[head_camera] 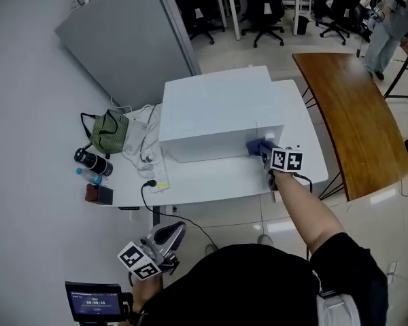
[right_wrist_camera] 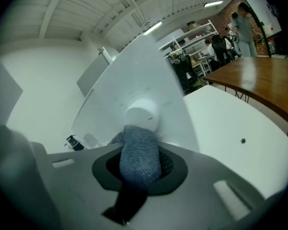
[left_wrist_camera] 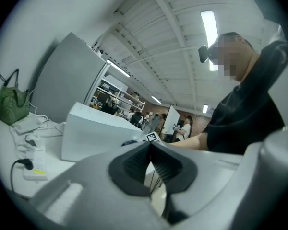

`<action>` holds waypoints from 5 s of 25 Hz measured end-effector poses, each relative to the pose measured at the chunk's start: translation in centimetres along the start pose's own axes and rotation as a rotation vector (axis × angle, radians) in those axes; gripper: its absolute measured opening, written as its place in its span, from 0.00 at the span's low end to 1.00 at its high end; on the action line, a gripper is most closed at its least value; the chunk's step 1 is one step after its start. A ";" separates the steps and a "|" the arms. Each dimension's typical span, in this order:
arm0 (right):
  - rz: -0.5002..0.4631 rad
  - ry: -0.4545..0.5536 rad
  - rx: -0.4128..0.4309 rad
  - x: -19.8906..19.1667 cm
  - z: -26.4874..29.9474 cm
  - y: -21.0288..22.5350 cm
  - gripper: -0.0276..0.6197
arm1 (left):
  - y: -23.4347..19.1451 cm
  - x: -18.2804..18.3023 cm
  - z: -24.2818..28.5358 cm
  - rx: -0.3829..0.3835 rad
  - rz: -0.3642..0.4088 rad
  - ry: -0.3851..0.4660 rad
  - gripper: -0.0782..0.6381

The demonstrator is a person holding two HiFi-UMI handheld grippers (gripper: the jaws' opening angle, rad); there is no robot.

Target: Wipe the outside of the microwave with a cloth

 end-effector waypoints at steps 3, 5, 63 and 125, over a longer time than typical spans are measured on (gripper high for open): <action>0.043 0.009 0.001 -0.3 -2.3 2.7 0.13 | 2.5 0.7 3.2 -0.037 0.023 -0.017 0.11; 0.076 0.027 0.003 -0.3 -3.4 3.8 0.13 | 3.3 1.0 3.9 -0.046 0.035 -0.020 0.11; -0.264 0.217 0.295 5.4 -13.1 -4.2 0.13 | -7.1 4.6 -3.5 -0.023 0.094 0.076 0.11; -0.724 0.164 0.516 -26.0 -36.5 -31.0 0.13 | 19.8 -10.6 -14.7 -0.225 0.095 0.116 0.11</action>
Point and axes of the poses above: the fingertips, and each gripper's own axes: z forward along the fingers, y to its right, x out of its top, the point moved 9 cm from there along -z, backward along the fingers, and after that the axes turned 13 degrees about -y, right-handed, at the moved point
